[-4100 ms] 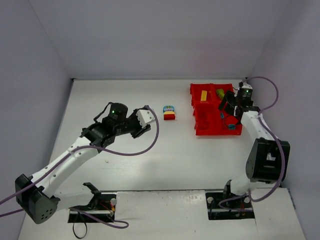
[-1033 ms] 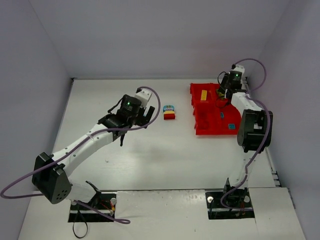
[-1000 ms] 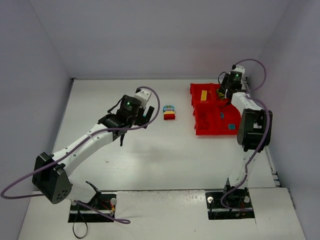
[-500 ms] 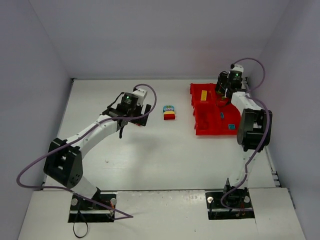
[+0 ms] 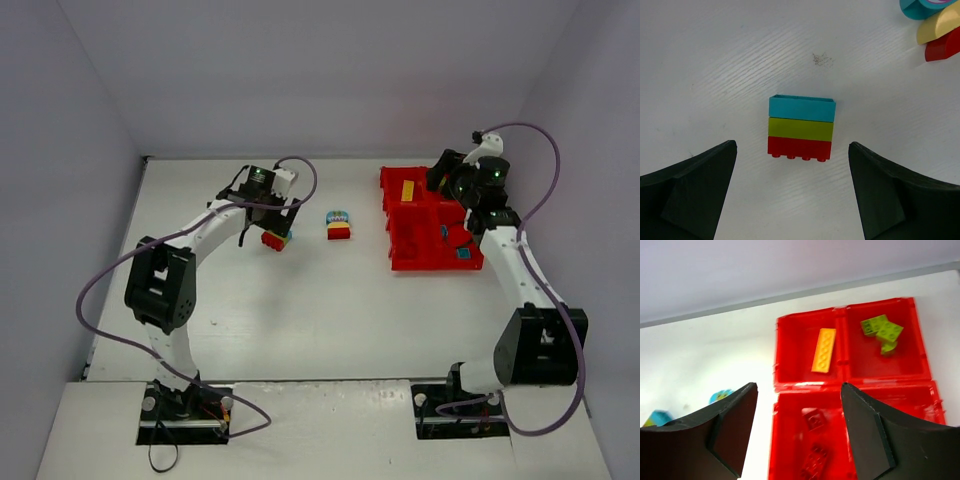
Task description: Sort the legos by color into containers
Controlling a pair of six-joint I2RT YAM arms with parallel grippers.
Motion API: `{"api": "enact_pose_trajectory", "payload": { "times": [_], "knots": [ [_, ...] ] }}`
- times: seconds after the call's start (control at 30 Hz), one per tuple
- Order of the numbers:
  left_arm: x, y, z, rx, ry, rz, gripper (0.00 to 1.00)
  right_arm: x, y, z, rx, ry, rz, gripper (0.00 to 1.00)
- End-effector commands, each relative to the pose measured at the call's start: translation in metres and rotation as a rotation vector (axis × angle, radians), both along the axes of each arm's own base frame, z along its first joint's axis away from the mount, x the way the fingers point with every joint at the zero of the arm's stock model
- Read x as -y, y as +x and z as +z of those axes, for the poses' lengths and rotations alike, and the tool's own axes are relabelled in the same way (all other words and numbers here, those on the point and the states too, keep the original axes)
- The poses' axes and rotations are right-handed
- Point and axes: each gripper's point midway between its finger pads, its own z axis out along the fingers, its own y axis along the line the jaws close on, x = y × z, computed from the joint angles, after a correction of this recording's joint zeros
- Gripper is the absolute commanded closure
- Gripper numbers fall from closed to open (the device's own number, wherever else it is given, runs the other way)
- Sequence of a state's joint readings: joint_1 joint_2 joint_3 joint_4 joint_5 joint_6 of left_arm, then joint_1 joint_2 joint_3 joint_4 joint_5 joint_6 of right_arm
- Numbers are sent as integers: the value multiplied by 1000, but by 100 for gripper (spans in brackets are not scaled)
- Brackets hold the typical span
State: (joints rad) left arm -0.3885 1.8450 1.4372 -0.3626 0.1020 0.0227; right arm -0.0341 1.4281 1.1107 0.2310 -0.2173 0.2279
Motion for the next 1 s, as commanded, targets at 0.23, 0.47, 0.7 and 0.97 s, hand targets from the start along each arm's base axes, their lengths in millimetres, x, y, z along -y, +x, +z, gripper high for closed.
{"api": "enact_pose_trajectory", "payload": {
  "times": [0.23,0.47,0.7,0.97],
  "knots": [
    [11,11,-22,-65,29,-74,13,-20,-29,32,111,53,71,36],
    [5,10,-43,-90,63,-56,15,-27,-32,23,90,74,103,36],
    [11,13,-44,-71,35,-71,47,-35,-38,27,100,82,128,36],
    [18,2,-3,50,-33,-139,79,-70,-50,26,80,125,248,36]
  ]
}}
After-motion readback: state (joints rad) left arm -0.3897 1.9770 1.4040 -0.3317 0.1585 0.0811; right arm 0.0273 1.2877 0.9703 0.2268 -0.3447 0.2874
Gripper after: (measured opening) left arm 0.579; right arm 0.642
